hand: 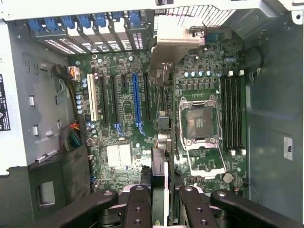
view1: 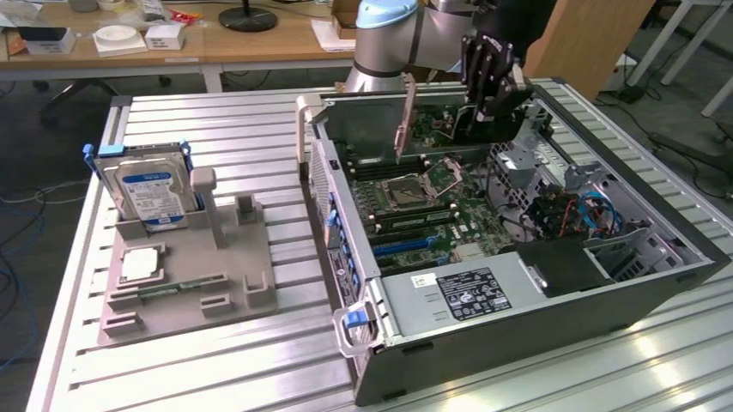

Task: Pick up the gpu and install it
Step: 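Insert the gpu into the slot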

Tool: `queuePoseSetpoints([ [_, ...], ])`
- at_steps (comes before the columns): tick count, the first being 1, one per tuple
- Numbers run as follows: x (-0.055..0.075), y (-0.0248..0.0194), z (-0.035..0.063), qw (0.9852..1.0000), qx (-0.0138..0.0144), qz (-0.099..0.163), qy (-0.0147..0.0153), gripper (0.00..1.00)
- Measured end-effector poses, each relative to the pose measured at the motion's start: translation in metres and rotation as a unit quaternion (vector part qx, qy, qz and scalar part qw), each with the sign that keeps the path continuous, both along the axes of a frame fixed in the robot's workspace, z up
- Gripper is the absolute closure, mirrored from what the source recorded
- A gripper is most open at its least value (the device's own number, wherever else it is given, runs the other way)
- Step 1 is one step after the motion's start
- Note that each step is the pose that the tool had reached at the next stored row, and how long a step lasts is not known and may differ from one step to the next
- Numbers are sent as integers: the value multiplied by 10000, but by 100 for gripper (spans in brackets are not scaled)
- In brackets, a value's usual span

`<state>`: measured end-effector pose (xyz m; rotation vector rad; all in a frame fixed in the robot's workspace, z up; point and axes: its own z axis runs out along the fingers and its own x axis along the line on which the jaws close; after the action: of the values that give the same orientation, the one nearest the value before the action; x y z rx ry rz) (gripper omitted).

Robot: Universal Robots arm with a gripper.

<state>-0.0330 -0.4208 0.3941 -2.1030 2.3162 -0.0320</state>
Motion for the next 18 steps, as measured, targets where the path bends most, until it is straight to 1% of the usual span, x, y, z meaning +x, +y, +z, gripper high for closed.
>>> queuePoseSetpoints([
  [18, -26, 0, -24, 10000, 0, 0, 0, 73],
])
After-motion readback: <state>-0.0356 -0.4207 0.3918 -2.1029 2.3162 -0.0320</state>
